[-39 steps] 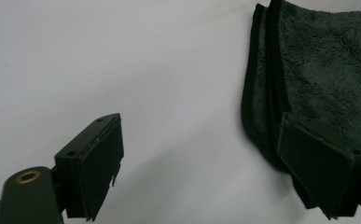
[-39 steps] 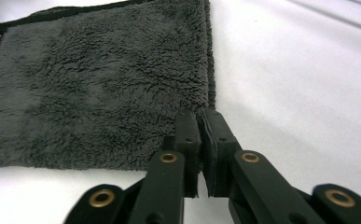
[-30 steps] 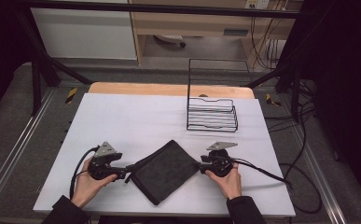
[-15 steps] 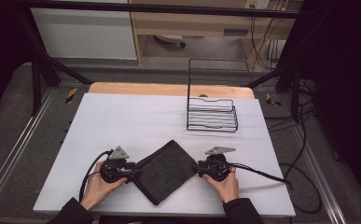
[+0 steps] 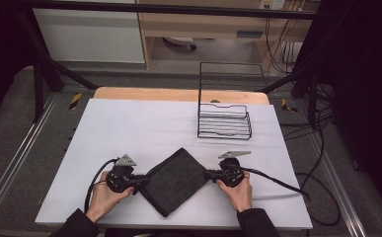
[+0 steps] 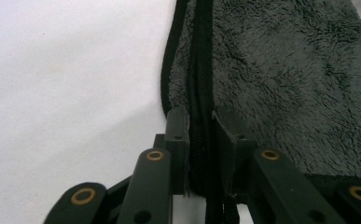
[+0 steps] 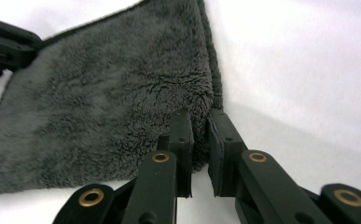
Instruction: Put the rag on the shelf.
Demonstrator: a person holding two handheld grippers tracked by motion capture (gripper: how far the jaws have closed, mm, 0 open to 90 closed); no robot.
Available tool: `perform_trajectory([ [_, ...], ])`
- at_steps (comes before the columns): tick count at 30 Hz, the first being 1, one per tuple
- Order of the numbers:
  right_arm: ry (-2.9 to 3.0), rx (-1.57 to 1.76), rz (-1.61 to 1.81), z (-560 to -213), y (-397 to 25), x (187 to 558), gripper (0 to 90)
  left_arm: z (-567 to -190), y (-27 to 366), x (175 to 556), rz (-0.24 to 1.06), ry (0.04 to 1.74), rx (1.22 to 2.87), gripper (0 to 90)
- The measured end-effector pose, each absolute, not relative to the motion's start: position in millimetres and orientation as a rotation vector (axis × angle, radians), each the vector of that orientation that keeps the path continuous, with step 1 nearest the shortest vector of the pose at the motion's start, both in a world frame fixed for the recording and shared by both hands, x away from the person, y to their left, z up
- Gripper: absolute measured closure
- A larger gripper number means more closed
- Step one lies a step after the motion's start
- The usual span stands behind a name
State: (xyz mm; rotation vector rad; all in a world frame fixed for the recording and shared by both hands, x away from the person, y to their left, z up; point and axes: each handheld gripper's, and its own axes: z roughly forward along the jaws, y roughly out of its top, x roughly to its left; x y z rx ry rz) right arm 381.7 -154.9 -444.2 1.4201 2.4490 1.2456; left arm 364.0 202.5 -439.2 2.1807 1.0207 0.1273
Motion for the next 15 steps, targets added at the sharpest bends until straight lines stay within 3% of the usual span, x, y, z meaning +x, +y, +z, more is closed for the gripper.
perform_trajectory([
  [15, 2.497, 1.182, 1.133, -420, -137, 427, 82.0, -438, 197, 342, 0.061, 1.042, 2.104, 77.7],
])
